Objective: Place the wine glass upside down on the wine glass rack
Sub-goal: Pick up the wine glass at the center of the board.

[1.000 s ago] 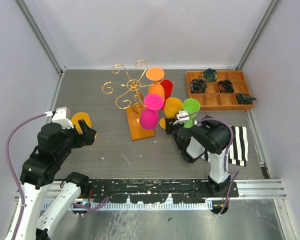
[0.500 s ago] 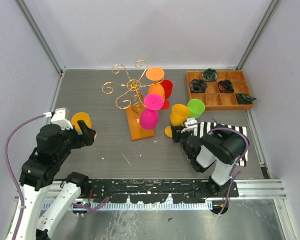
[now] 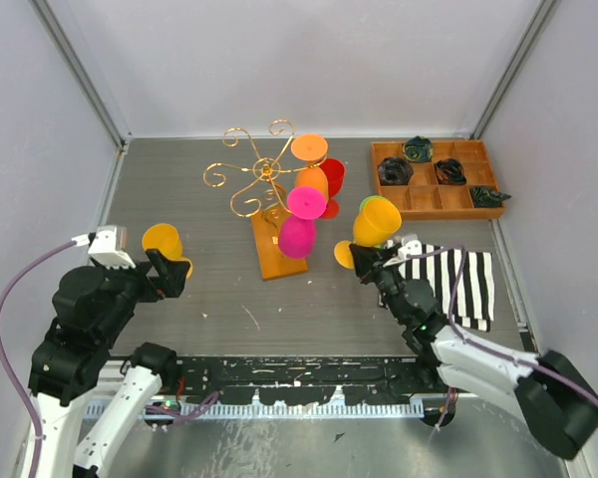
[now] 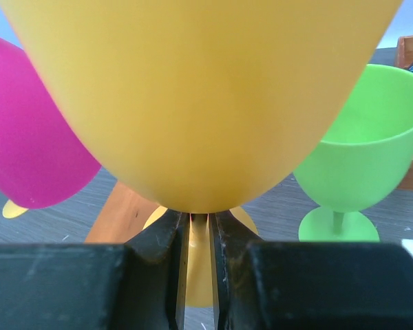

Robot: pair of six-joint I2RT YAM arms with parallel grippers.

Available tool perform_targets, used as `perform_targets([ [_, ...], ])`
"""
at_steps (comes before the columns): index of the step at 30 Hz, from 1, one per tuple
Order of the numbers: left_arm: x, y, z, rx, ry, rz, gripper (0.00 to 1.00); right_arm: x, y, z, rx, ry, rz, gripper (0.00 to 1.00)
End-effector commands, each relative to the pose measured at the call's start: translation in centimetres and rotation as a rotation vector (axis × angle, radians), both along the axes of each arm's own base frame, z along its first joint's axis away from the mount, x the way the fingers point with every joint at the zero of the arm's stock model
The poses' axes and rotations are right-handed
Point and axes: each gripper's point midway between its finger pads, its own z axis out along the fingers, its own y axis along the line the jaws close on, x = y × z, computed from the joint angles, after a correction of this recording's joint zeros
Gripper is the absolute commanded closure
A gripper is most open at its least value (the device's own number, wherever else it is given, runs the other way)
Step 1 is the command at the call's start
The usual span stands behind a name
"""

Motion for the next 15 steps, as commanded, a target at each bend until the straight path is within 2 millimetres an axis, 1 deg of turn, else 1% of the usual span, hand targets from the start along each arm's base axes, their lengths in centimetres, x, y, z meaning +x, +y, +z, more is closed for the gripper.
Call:
perform_targets([
  [1, -0.8, -0.8, 2.9, -0.039, -0.115, -0.062, 0.02, -1.6, -0.3, -1.4, -0.071, 0.112, 0.035, 0.99],
  [2, -1.0, -0.8, 3.3, -0.043, -0.129, -0.064, 0.02, -2.0, -0.4, -1.0, -0.061, 0.118, 0.044, 0.99],
  [3, -1.0, -0.9, 4.2, -0.05, -0.16, -0.069, 0.02, -2.2, -0.5, -0.4, -0.052, 0.12, 0.046, 0.99],
  [4, -1.1, -0.9, 4.7, -0.052, -0.171, -0.074, 0.02, -2.8, -0.3, 0.4, -0.037, 0.115, 0.077, 0.99],
  [7, -1.6, -1.3, 5.6, -0.061, -0.18, -0.105, 0.02, -3.8, -0.2, 1.3, -0.023, 0.161, 0.109, 0.99],
  [10, -1.9, -1.6, 6.6, -0.069, -0.197, -0.124, 0.02, -4.6, 0.1, 2.7, -0.029, 0.205, 0.145, 0.99],
  [15, -2.6, -1.0, 7.6, -0.076, -0.234, -0.107, 0.02, -5.9, 1.3, 4.1, -0.054, 0.252, 0.242, 0.99],
])
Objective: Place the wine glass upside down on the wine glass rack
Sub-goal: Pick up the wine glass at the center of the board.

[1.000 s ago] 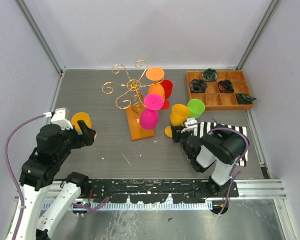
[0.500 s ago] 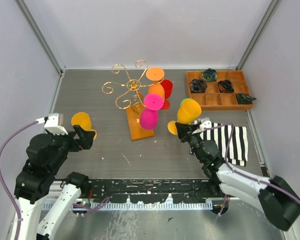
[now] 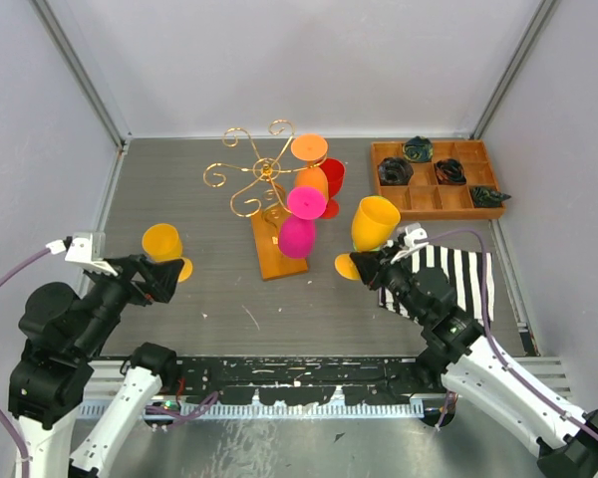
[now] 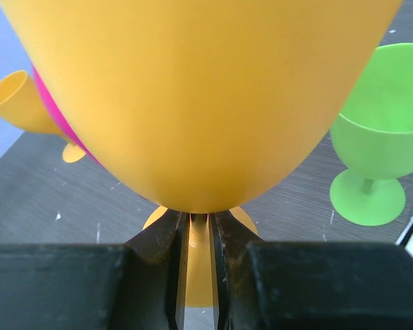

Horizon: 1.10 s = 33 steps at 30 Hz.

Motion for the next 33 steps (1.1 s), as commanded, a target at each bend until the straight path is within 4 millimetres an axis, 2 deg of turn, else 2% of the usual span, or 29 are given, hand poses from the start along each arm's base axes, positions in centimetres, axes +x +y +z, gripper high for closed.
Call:
perform_targets([
  [1, -0.6, -0.1, 2.0, -0.023, -0.063, -0.014, 0.02, -1.8, 1.5, 1.4, -0.006, 0.064, 0.118, 0.99],
  [6, -0.7, -2.1, 2.5, -0.069, -0.015, -0.112, 0.0, -2.9, 2.6, 3.6, 0.018, 0.038, 0.209, 0.99],
  [9, -0.7, -2.6, 2.8, -0.094, -0.004, -0.131, 0.03, -3.5, 3.1, 4.5, 0.031, 0.018, 0.253, 0.99],
  [16, -1.1, -3.1, 3.6, -0.172, -0.01, -0.137, 0.05, -5.0, 4.4, 4.5, 0.039, -0.029, 0.358, 0.99],
  [22, -0.8, -4.4, 2.7, -0.216, 0.018, -0.201, 0.04, -7.6, 6.4, 5.7, 0.027, -0.107, 0.479, 0.99],
  [28, -1.1, -6.0, 2.8, -0.078, 0.025, -0.337, 0.02, -9.4, 8.2, 5.8, -0.005, -0.148, 0.554, 0.99],
  [33, -2.0, -6.7, 3.4, 0.027, 0.02, -0.427, 0.02, -10.3, 8.6, 7.0, 0.007, -0.208, 0.583, 0.99],
])
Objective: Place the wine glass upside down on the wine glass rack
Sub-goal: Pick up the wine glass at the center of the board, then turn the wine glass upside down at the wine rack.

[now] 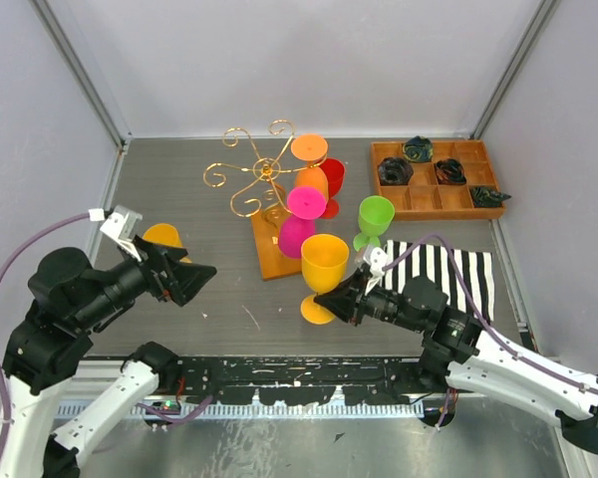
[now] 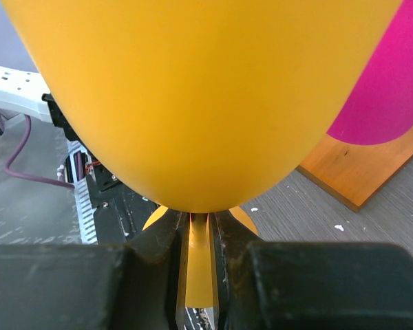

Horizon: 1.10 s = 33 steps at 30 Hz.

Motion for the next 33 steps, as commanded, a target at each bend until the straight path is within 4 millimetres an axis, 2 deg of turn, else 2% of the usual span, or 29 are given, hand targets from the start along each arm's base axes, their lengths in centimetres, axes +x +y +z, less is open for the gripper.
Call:
perform_targets([
  [1, -0.6, -0.2, 1.3, 0.065, -0.071, -0.06, 0.03, 0.1, 0.1, 4.3, 0.105, -0.129, -0.008, 0.99],
  [5, 0.4, -2.2, 1.0, -0.01, -0.054, -0.106, 0.03, 0.2, -0.4, 5.4, 0.127, -0.168, -0.024, 0.99],
  [11, 1.3, -3.6, 2.0, -0.104, -0.075, -0.123, 0.03, 0.1, -1.0, 5.6, 0.122, -0.177, -0.035, 0.99],
  [18, 2.7, -6.2, 0.1, -0.096, -0.044, -0.149, 0.03, 0.5, -1.6, 5.7, 0.127, -0.176, -0.073, 0.99],
  [23, 0.6, -9.7, -1.8, -0.018, -0.065, -0.207, 0.04, 0.5, -1.9, 5.5, 0.132, -0.173, -0.088, 0.99],
  [28, -1.1, -11.1, -1.7, 0.012, -0.125, -0.217, 0.04, 0.6, -2.1, 5.9, 0.142, -0.178, -0.096, 0.99],
  [33, -3.1, -14.6, -2.4, 0.121, -0.188, -0.294, 0.11, 0.9, -2.1, 7.1, 0.162, -0.175, -0.115, 0.99],
])
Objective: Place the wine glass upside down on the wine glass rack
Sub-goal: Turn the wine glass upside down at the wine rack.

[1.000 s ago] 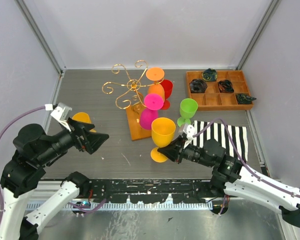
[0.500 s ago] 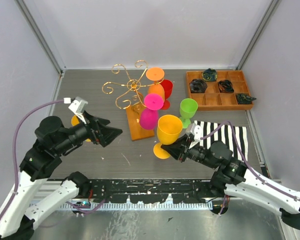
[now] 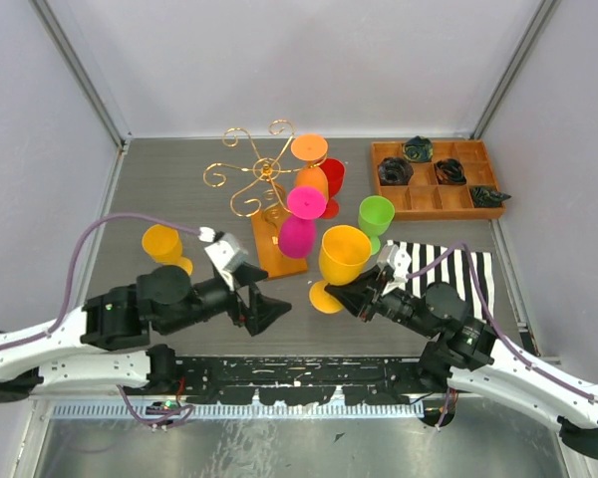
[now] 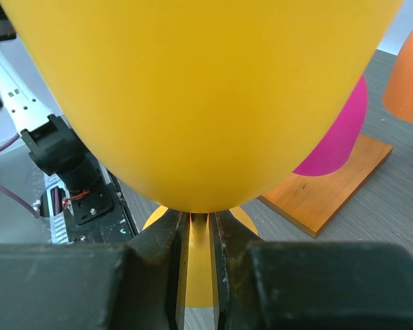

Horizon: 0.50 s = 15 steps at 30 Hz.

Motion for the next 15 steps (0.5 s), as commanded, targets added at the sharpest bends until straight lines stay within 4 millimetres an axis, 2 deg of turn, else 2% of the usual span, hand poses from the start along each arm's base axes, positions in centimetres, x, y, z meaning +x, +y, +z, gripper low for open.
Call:
perform_targets([
  [1, 0.3, -2.5, 1.0, 0.043, -0.124, 0.044, 0.12, 0.5, -0.4, 4.3, 0.102, -0.031, -0.041, 0.99],
  [4, -0.5, -3.9, 0.9, 0.051, -0.144, 0.023, 0.17, 0.1, -0.1, 5.3, 0.125, -0.01, -0.019, 0.99],
  [7, -0.5, -4.2, 1.6, 0.006, -0.149, 0.031, 0.21, -0.6, 0.2, 6.5, 0.155, -0.014, 0.025, 0.99],
  [10, -0.2, -3.7, 2.3, -0.042, -0.132, 0.069, 0.21, -1.4, -0.1, 8.0, 0.189, -0.076, 0.059, 0.99],
  [15, 0.3, -2.7, 4.5, -0.197, -0.015, 0.156, 0.2, -1.7, -1.5, 10.9, 0.254, -0.309, 0.033, 0.99],
])
